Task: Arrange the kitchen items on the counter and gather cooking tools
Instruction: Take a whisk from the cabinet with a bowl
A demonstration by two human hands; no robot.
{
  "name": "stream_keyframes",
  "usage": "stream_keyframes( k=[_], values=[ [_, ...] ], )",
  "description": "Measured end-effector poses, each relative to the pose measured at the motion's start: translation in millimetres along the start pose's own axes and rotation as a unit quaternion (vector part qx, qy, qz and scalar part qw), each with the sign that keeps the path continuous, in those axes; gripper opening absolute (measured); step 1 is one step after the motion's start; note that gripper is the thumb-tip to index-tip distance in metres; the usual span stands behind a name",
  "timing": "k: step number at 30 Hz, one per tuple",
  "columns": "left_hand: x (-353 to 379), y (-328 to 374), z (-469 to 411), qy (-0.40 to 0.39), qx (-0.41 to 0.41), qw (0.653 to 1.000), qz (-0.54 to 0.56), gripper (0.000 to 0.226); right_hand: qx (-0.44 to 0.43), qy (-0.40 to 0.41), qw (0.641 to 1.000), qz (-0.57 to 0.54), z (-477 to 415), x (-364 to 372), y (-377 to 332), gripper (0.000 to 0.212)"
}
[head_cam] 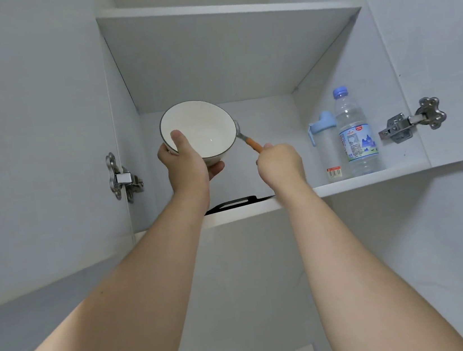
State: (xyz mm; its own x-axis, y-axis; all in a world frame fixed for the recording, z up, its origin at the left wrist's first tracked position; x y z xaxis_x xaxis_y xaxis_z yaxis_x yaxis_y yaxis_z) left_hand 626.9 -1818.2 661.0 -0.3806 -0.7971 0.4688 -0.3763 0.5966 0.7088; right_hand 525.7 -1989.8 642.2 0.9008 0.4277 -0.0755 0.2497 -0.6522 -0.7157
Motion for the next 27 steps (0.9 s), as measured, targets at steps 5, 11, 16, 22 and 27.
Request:
stream_keyframes(
  k=[5,11,16,22,27],
  values=[
    [-6,5,17,-0.005,-0.002,1.0,0.015,0.045,-0.007,0.05,0.996,-0.072,23,-15,-3,0.029],
    [-9,11,58,-0.043,-0.036,0.998,0.041,0.042,0.066,0.08,0.958,-0.268,65,-23,-8,0.031],
    [-14,20,95,-0.083,-0.063,0.993,0.047,0.042,0.094,0.1,0.929,-0.344,101,-36,-28,0.029],
    [-30,25,149,-0.121,-0.132,0.981,0.077,0.036,0.055,0.159,0.927,-0.334,159,-90,-38,0.03],
    [-46,7,197,-0.161,-0.187,0.967,0.06,0.042,0.065,0.077,0.951,-0.292,204,-96,-22,0.019]
  ],
)
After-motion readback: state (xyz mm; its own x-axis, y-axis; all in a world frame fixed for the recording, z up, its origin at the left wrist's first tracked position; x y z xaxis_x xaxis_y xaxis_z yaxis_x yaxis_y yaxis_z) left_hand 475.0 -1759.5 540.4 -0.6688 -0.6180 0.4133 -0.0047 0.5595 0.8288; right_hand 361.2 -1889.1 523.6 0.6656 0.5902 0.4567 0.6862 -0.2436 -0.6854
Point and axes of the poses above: each hand's wrist, its own z-axis away from the middle knuckle, its own x-axis out of the palm, y = z × x, the point moved 9 cm from there along -z, towards the middle knuckle, and after that the axes turned 6 degrees about -x, right-handed, at the moved point
